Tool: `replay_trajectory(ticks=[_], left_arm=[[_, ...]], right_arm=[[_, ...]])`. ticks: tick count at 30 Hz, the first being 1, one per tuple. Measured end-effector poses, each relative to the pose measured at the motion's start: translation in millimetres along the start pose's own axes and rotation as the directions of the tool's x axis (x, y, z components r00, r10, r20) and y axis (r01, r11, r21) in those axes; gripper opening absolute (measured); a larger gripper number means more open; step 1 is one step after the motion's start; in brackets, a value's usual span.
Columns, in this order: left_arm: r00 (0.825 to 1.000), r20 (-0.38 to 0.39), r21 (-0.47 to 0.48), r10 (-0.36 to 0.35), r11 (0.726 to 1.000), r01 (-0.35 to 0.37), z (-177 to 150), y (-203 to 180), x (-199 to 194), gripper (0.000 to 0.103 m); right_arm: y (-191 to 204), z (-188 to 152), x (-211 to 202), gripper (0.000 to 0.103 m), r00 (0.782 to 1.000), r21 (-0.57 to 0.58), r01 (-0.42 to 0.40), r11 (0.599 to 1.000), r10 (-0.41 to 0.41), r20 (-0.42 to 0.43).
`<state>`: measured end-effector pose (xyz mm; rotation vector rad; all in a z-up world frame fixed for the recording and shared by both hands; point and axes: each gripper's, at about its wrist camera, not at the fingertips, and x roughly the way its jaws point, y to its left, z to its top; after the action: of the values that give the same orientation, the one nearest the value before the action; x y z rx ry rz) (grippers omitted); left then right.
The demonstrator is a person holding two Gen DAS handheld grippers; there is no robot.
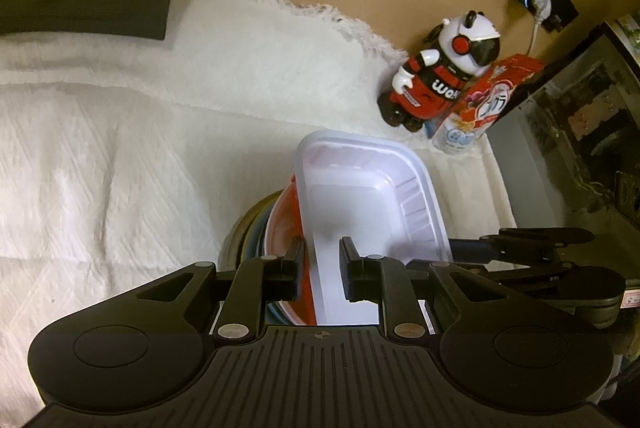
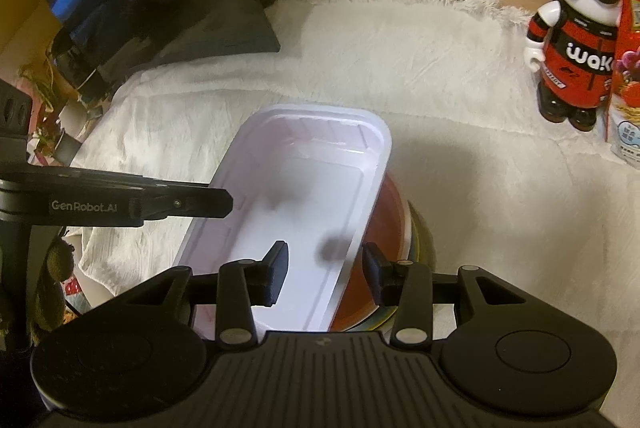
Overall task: Organize plates and bowls
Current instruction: 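Lower the lavender tray onto the top bowl with the left tool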
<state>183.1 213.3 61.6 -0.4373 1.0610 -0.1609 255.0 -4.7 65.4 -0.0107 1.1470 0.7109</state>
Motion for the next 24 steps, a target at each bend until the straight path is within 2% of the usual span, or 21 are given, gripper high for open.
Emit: replay_trajectory(ticks=[8,13,17,24], left_arm=[[1.000,-0.011,0.045,-0.026,0.999,0.026,5,4,-6,0.020],[0.997,-0.050,0.100,-0.053,0.993,0.057,9,4,0,0.020],[0.998,-0.044,0.112,-0.055,0.992,0.060,11,5,4,0.020],[0.999,-0.028,0.105,-0.043,0.993,0.046,10,2,7,0.020]], right_arm=[[-2,-7,-17,0.041,0.995,0.109,0.051,0.993,-0.060,0.082],[-1,-18,-16,0.041,0.990,0.188,0.093,0.978,-0.111,0.091],[1,-19,-13,0.041,0.983,0.214,0.132,0.968,-0.156,0.100],[5,-12,-4,0.041,0.983,0.200,0.118,0.973,-0.142,0.112]])
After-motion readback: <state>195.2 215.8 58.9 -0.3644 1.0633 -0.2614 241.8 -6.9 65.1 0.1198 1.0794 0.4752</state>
